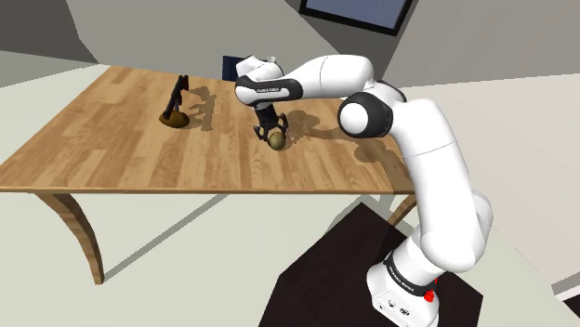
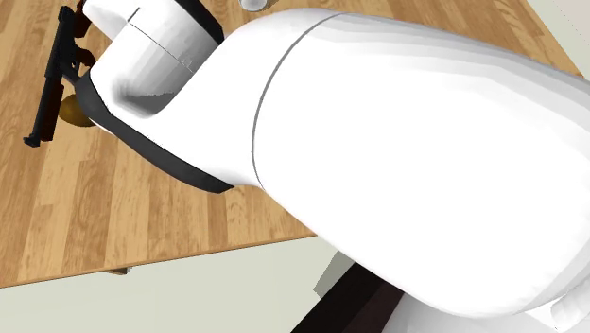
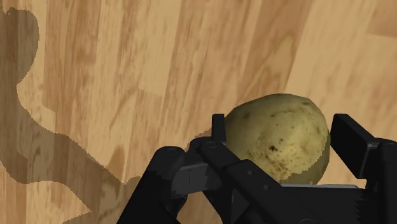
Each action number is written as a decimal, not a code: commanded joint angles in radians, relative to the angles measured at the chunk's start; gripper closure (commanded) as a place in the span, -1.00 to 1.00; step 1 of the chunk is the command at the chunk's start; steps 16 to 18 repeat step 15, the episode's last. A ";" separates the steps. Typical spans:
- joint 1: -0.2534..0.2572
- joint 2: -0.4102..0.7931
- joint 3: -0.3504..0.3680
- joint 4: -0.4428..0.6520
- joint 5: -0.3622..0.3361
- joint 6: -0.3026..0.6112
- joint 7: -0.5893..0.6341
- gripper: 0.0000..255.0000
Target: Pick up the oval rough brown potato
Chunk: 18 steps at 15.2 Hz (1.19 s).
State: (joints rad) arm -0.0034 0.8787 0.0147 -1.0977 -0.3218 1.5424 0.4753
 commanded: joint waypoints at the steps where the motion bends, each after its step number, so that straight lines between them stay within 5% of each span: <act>1: 0.001 -0.008 0.000 0.009 0.000 -0.017 -0.004 1.00; 18: 0.008 -0.049 -0.004 0.099 0.001 -0.142 -0.042 1.00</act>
